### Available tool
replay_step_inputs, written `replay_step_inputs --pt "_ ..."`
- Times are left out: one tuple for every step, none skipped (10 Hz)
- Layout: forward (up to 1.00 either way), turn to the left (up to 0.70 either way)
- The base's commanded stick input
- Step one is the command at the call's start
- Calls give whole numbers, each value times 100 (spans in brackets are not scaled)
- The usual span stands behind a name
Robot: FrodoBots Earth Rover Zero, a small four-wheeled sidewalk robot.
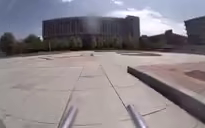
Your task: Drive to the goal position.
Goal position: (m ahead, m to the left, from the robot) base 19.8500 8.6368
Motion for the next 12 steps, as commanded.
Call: replay_step_inputs --pt "70 -32" --pt "70 -35" --pt "70 -35" --pt "70 -27" --pt "70 -6" --pt "70 0" --pt "70 0" --pt "70 0" --pt "70 0" --pt "70 0" --pt "70 0" --pt "70 0"
